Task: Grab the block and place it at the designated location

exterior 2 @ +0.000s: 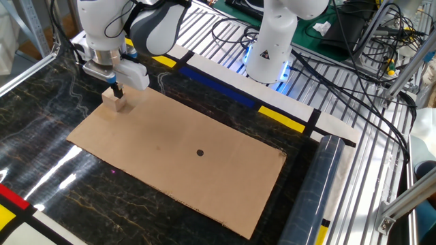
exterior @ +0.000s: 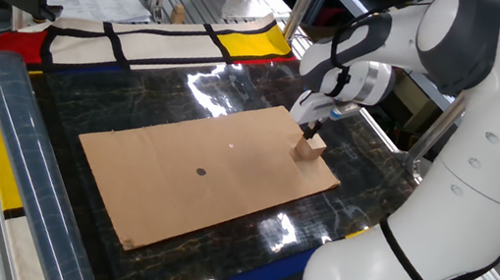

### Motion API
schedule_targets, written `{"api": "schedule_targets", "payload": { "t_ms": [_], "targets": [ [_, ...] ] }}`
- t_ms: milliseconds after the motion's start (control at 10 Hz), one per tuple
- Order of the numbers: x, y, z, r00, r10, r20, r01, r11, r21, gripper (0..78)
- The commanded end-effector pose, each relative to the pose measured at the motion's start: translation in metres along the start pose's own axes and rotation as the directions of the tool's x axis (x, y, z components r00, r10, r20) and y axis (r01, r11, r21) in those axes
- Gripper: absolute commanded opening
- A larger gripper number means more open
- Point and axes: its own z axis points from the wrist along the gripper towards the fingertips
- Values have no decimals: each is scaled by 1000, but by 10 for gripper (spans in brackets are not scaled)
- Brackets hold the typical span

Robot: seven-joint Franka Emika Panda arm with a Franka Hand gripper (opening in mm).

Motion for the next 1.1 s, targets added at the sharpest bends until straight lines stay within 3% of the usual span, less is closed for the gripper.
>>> {"api": "schedule_targets", "payload": {
  "t_ms": [100,900,1000,1100],
  "targets": [
    [-2,3,-3,1000,2,3,-2,1000,2,0],
    [-6,-17,-10,1000,23,9,-23,1000,19,0],
    [-6,-17,-10,1000,22,9,-22,1000,19,775],
    [-6,-17,-10,1000,22,9,-22,1000,19,775]
  ]
}}
